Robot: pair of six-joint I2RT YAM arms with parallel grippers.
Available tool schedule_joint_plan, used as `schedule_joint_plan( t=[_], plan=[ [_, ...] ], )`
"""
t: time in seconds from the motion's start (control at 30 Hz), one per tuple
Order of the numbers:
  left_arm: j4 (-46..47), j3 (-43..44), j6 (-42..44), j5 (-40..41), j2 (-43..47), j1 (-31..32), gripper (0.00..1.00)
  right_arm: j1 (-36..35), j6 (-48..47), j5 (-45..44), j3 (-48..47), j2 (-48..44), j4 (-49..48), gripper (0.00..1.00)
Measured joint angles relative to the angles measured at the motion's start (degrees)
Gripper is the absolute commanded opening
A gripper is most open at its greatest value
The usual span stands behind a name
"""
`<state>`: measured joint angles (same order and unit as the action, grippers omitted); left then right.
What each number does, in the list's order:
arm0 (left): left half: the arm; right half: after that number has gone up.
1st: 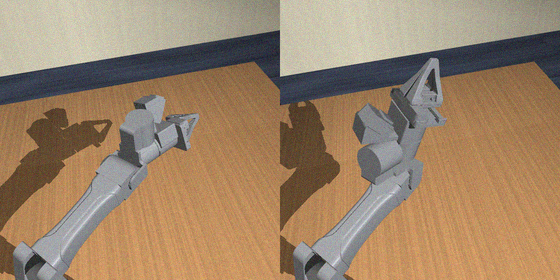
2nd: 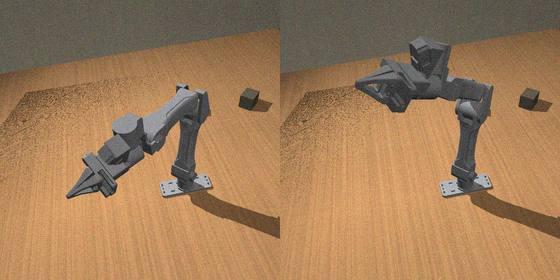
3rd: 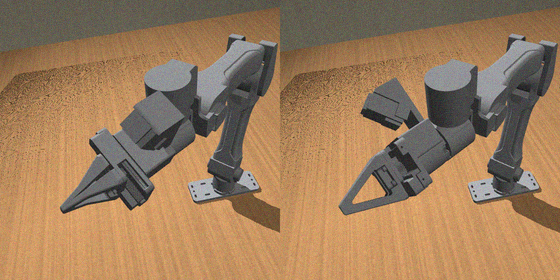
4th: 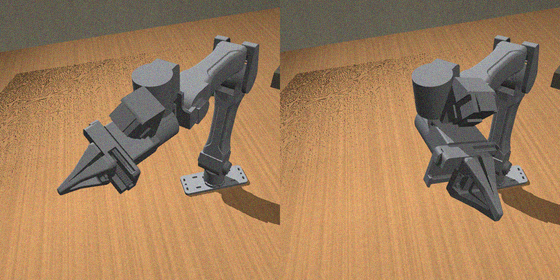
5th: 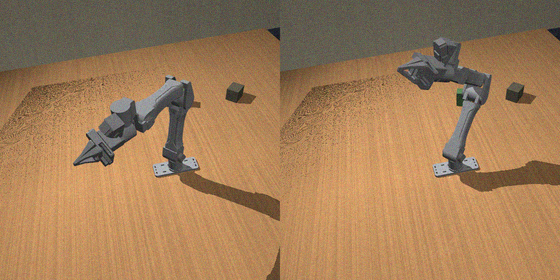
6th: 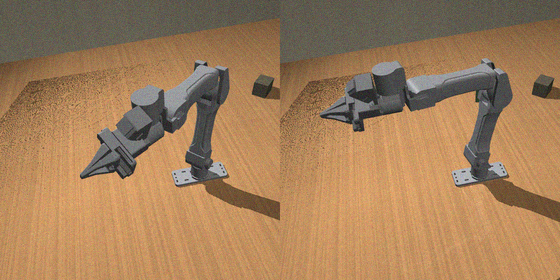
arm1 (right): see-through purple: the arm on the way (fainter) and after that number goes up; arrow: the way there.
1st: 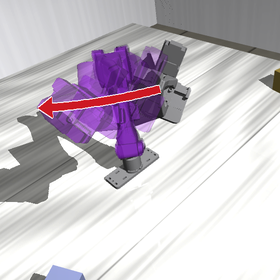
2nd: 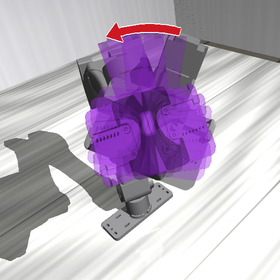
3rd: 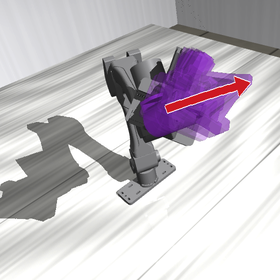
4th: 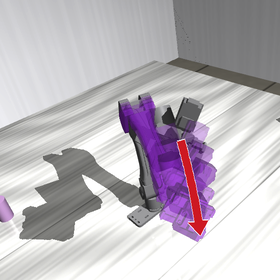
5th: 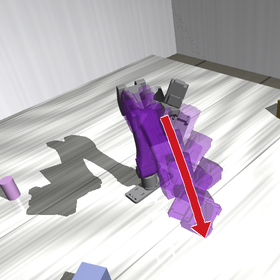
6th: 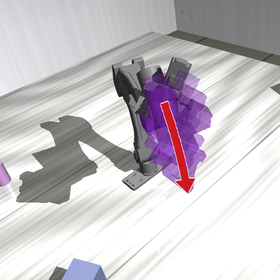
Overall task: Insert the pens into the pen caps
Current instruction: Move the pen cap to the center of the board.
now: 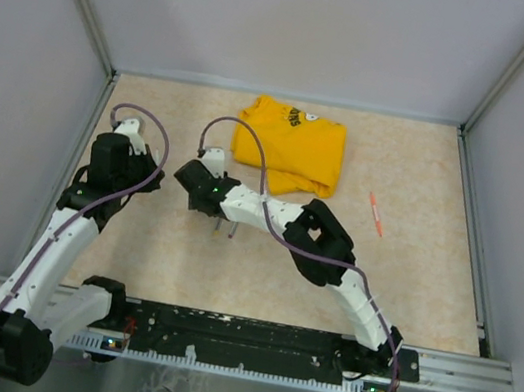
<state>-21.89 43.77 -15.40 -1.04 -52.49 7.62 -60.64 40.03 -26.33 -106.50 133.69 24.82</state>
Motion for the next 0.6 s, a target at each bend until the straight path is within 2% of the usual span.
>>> schedule_joint_plan(
  t=[0.6],
  plan=[
    [0.0, 0.0, 0.0, 0.0, 0.0, 0.0, 0.0, -1.6, -2.7, -0.2, -2.8, 1.5, 3.6, 0.33]
  ],
)
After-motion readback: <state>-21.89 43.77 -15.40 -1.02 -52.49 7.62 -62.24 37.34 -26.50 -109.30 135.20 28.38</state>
